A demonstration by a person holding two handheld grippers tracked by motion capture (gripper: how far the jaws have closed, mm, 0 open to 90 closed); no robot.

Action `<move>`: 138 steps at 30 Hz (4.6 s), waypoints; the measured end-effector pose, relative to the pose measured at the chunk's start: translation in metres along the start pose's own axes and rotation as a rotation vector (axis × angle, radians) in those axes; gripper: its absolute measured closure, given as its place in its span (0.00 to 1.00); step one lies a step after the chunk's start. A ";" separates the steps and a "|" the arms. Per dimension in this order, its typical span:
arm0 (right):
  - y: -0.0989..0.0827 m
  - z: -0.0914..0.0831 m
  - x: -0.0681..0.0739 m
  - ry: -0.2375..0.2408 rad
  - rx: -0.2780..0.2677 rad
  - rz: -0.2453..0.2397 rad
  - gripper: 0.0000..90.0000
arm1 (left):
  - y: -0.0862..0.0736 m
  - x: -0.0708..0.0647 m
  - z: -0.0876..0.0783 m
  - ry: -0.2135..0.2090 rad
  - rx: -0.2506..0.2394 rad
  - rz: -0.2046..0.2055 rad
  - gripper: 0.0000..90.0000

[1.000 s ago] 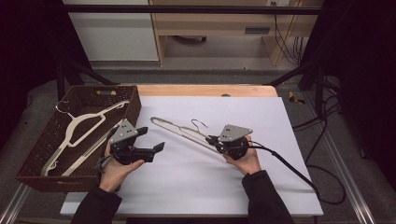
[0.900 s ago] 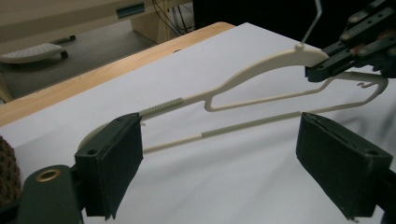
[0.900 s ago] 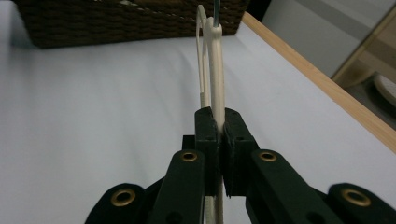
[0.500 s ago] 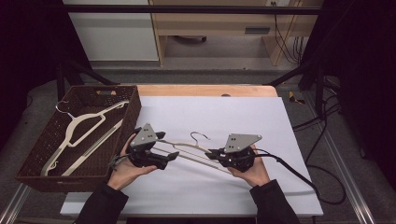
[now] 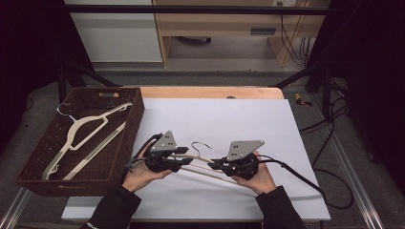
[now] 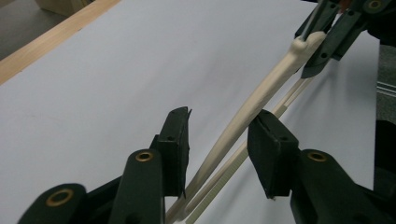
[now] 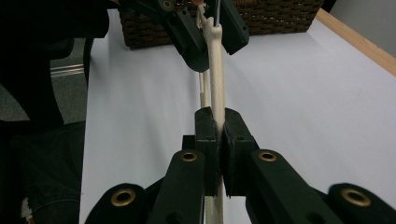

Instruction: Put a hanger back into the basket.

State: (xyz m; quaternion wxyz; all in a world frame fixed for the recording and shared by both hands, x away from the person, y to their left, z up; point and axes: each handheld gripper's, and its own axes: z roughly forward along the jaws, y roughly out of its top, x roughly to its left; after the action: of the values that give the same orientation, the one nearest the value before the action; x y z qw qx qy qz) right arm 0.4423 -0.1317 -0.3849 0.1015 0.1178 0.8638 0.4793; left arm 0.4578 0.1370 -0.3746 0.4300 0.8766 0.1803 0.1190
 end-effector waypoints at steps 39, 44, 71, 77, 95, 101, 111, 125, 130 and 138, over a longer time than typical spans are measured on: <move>-0.025 -0.054 -0.012 -0.361 -0.220 0.267 0.16 | 0.013 -0.004 -0.053 0.080 -0.070 -0.094 0.96; -0.037 -0.065 -0.015 -0.405 -0.229 0.342 0.09 | 0.021 0.007 -0.083 0.108 -0.114 -0.105 0.96; -0.060 -0.083 -0.021 -0.485 -0.221 0.433 0.05 | 0.013 0.076 -0.194 0.272 -0.171 -0.174 0.96; -0.061 -0.081 -0.022 -0.484 -0.213 0.436 0.04 | 0.000 0.094 -0.218 0.310 -0.174 -0.183 0.96; -0.061 -0.079 -0.022 -0.485 -0.210 0.439 0.04 | -0.062 0.151 -0.240 0.411 -0.124 -0.288 0.96; -0.062 -0.079 -0.022 -0.483 -0.209 0.439 0.04 | -0.087 0.164 -0.245 0.425 -0.121 -0.342 0.96; -0.062 -0.078 -0.022 -0.479 -0.201 0.434 0.04 | -0.106 0.169 -0.241 0.450 -0.066 -0.375 0.96; -0.062 -0.075 -0.022 -0.478 -0.191 0.436 0.04 | -0.145 0.169 -0.211 0.401 0.012 -0.491 0.96; -0.062 -0.077 -0.022 -0.477 -0.193 0.436 0.04 | -0.156 0.172 -0.200 0.399 0.022 -0.574 0.94; -0.062 -0.076 -0.022 -0.479 -0.195 0.437 0.04 | -0.163 0.170 -0.199 0.555 0.084 -0.655 0.85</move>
State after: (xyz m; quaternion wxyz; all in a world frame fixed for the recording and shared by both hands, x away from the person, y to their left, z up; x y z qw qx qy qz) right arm 0.4349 -0.2313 -0.3972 0.2070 0.3991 0.7198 0.5289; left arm 0.5047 0.4420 -0.3753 0.3443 0.7246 0.5624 0.2003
